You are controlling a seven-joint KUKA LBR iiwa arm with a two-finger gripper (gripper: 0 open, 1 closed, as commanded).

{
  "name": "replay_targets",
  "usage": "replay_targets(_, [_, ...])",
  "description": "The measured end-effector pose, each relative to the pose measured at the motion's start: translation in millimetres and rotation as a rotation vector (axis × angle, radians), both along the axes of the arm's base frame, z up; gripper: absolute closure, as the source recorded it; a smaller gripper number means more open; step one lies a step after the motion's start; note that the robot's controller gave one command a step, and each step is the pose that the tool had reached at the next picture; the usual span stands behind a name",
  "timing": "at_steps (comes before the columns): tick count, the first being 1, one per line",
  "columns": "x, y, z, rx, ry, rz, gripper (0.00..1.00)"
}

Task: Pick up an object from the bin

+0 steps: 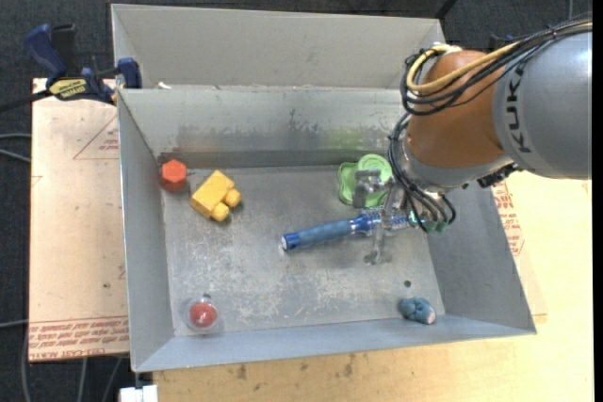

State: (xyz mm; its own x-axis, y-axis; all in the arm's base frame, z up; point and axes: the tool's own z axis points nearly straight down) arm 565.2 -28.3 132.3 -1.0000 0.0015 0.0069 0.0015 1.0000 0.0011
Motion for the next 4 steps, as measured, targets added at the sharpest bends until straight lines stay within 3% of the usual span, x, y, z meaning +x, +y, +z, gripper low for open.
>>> replay_targets(1, [32.9, 9, -66, 0.001, -0.008, 0.022, 0.0])
replay_targets(2, [35.4, 9, -60, -0.001, -0.017, 0.023, 1.0])
replay_targets(3, [50.5, 18, 38, -0.001, -0.018, 0.027, 1.0])
replay_targets(4, [36.7, 28, 149, -0.001, -0.017, 0.034, 1.0])
